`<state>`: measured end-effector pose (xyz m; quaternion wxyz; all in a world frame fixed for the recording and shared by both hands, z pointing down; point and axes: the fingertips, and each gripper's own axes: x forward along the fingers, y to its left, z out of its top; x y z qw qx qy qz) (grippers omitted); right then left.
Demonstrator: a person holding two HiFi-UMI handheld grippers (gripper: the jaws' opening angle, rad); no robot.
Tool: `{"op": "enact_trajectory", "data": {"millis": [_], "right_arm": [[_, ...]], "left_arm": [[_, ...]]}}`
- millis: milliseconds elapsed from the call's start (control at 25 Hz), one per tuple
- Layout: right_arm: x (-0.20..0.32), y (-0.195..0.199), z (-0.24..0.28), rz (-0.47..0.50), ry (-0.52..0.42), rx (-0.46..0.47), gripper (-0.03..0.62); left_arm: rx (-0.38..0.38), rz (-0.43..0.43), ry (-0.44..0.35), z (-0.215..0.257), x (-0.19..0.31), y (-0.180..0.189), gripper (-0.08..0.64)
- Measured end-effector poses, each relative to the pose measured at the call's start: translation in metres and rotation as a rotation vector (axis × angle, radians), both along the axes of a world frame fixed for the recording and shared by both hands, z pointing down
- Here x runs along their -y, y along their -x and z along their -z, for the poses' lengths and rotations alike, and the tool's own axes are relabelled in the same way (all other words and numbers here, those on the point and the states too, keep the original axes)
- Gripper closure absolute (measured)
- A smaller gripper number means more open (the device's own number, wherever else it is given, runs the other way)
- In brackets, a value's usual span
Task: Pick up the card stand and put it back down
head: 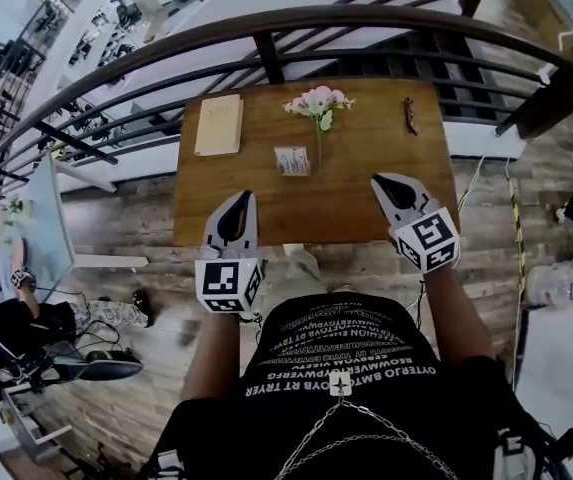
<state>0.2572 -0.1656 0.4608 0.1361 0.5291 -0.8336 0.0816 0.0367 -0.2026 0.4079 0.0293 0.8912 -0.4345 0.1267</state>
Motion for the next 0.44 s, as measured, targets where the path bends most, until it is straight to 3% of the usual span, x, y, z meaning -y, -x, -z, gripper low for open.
{"op": "enact_trajectory", "data": {"millis": [440], "right_arm": [[0.006,0.019,-0.007,-0.006,0.058,0.014,0.578]], "left_arm": [[0.016,0.002,0.02,0.004,0.019,0.024,0.531]]}}
